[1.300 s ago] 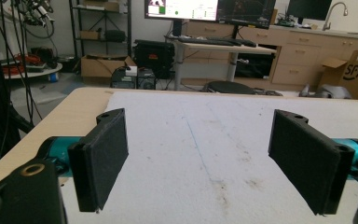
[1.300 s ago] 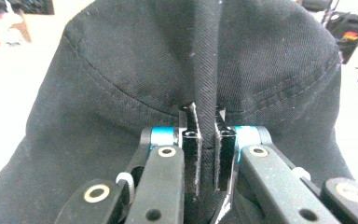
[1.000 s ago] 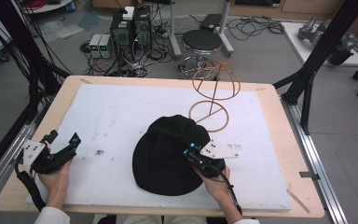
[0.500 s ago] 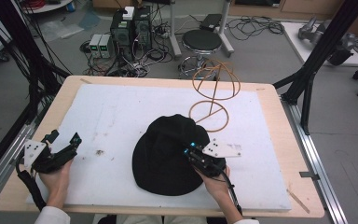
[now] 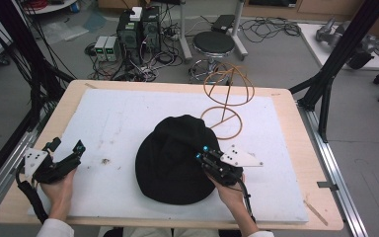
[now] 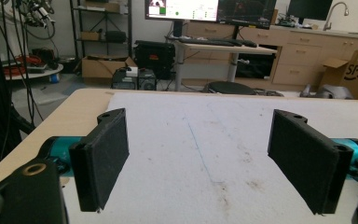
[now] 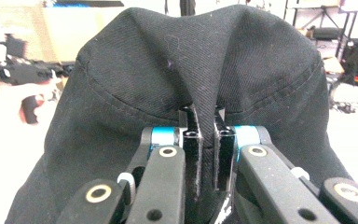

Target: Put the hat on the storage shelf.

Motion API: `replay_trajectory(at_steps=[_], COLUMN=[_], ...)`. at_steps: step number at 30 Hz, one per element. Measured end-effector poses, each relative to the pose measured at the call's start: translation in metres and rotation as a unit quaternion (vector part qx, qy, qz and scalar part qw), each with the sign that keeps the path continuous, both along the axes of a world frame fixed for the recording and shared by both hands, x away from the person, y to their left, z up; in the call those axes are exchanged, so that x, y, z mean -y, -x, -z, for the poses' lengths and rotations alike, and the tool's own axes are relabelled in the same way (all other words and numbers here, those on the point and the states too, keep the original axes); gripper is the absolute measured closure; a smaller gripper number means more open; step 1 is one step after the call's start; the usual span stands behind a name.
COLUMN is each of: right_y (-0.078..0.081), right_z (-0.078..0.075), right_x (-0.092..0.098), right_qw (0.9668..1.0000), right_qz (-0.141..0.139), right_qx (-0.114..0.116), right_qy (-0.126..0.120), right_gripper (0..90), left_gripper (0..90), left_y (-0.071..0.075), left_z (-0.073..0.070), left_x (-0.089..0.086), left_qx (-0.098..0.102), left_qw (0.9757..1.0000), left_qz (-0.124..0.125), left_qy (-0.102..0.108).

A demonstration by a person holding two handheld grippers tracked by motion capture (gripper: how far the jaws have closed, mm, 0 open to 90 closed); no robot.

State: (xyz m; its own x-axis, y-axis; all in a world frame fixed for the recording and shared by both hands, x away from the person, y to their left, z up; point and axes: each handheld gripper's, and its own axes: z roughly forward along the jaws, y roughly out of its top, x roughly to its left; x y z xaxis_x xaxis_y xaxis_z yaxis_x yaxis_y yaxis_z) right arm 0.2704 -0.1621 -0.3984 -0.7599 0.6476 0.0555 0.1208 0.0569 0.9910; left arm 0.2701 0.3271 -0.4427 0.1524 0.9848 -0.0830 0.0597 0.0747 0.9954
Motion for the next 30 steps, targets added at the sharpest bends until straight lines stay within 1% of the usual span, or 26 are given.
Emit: replay_trajectory(at_steps=[2, 6, 8, 12, 14, 16, 20, 22, 24, 26, 30], right_y=[0.000, 0.001, 0.003, 0.004, 0.005, 0.005, 0.005, 0.005, 0.003, 0.001, -0.002], right_z=[-0.001, -0.007, -0.012, -0.024, -0.028, -0.034, -0.046, -0.055, -0.065, -0.072, -0.087], right_x=[0.001, 0.002, 0.004, 0.010, 0.011, 0.011, 0.010, 0.009, 0.009, 0.009, 0.011], right_qw=[1.0000, 0.9999, 0.9995, 0.9987, 0.9981, 0.9979, 0.9963, 0.9950, 0.9941, 0.9931, 0.9904], right_qz=[0.001, 0.004, 0.003, -0.005, -0.010, -0.016, -0.024, -0.029, -0.035, -0.036, -0.028], right_qx=[0.001, 0.014, 0.026, 0.038, 0.047, 0.047, 0.063, 0.076, 0.083, 0.092, 0.112], right_qy=[-0.005, -0.007, -0.016, -0.034, -0.037, -0.041, -0.053, -0.059, -0.061, -0.063, -0.077], right_gripper=[86.4, 86.3, 86.3, 86.4, 86.3, 86.3, 86.2, 86.2, 86.2, 86.2, 86.2], left_gripper=[20.2, 20.3, 20.2, 20.2, 20.2, 20.1, 20.0, 20.0, 19.9, 19.9, 19.9], left_y=[0.000, 0.000, -0.001, -0.002, -0.002, -0.003, -0.004, -0.005, -0.005, -0.006, -0.006], left_z=[-0.001, -0.001, -0.001, -0.001, -0.001, -0.001, -0.001, -0.001, -0.001, -0.001, -0.001], left_x=[0.001, 0.003, 0.003, 0.003, 0.003, 0.004, 0.007, 0.008, 0.009, 0.010, 0.009], left_qx=[0.003, 0.005, 0.005, 0.004, 0.004, 0.001, 0.002, 0.002, -0.002, -0.001, -0.001], left_qw=[1.0000, 1.0000, 1.0000, 1.0000, 1.0000, 1.0000, 0.9999, 0.9999, 0.9998, 0.9998, 0.9998], left_qz=[-0.001, 0.004, 0.004, 0.005, 0.005, 0.006, 0.009, 0.012, 0.015, 0.016, 0.016], left_qy=[-0.001, -0.002, -0.002, 0.000, 0.000, 0.000, -0.008, -0.010, -0.010, -0.011, -0.009])
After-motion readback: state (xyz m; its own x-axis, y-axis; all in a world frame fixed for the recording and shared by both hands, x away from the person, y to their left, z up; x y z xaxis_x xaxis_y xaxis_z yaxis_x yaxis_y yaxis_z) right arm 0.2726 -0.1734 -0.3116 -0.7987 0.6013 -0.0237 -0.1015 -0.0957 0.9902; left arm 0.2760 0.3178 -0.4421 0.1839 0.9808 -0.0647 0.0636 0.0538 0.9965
